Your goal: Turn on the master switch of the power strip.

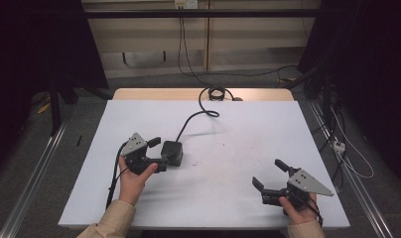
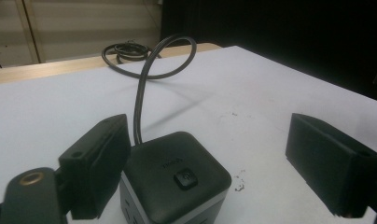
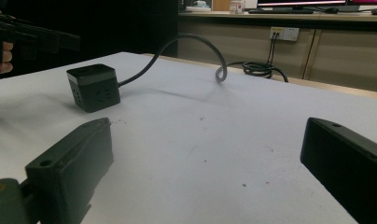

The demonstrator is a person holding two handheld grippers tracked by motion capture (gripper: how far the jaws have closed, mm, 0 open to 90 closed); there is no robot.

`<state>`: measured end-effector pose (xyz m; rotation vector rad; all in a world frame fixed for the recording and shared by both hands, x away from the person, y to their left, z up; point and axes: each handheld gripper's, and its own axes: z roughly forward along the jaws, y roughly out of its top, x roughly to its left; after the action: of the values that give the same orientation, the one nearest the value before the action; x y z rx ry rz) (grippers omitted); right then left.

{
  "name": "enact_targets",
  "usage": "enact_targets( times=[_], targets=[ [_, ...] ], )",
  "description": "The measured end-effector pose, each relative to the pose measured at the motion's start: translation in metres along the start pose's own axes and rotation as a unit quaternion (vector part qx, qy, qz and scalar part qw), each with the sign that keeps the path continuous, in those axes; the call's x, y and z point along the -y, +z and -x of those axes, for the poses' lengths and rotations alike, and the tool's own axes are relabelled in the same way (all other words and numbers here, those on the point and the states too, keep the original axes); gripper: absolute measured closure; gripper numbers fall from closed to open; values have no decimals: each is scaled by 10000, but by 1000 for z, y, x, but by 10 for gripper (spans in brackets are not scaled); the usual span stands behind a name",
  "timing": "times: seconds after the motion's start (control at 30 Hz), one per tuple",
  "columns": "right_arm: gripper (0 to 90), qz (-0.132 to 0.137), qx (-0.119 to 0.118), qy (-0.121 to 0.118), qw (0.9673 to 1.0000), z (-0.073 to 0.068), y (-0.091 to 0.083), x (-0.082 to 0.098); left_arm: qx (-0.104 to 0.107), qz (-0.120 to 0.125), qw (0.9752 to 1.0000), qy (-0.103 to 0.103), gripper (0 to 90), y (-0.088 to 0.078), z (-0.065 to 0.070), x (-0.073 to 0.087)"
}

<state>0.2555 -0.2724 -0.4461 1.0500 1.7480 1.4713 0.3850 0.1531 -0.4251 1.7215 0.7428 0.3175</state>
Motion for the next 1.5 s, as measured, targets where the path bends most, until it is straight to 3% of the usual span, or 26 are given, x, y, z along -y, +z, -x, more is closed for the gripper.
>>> enact_targets(
  times=[0.4,1.5],
  targets=[
    [21,5,-3,5,10000,0,0,0,-5,-43,10000,5,257,5,-1,-2],
    [20,13,-9,-1,10000,0,0,0,-282,-229,9992,178,604,7,-6,-7]
  ],
)
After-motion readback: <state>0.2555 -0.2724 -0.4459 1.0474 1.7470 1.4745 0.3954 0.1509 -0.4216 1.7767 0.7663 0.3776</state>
